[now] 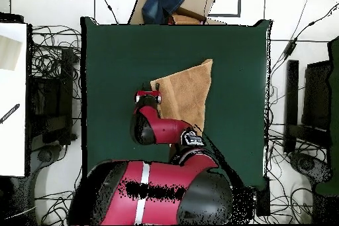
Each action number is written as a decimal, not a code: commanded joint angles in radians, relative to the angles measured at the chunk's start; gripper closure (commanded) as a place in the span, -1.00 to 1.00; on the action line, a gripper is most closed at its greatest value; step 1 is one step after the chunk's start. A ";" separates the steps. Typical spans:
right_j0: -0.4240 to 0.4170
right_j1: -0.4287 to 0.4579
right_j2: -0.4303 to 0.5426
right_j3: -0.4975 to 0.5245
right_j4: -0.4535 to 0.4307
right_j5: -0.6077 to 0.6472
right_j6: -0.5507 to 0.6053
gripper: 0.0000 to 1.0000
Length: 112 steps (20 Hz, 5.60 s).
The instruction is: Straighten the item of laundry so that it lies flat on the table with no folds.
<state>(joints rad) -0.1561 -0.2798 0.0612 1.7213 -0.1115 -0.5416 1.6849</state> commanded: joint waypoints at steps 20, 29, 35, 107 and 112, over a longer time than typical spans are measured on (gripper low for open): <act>-0.187 0.066 0.074 -0.092 -0.232 0.272 0.095 1.00; -0.128 0.032 0.013 -0.041 -0.113 0.226 0.155 1.00; -0.104 -0.077 0.046 0.016 -0.064 0.388 0.151 1.00; -0.243 -0.670 0.254 0.088 0.090 1.132 0.061 1.00; -0.242 -0.677 0.253 0.066 0.101 1.170 0.057 1.00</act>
<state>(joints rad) -0.3910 -0.9295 0.2417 1.7773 -0.0577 0.5333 1.6849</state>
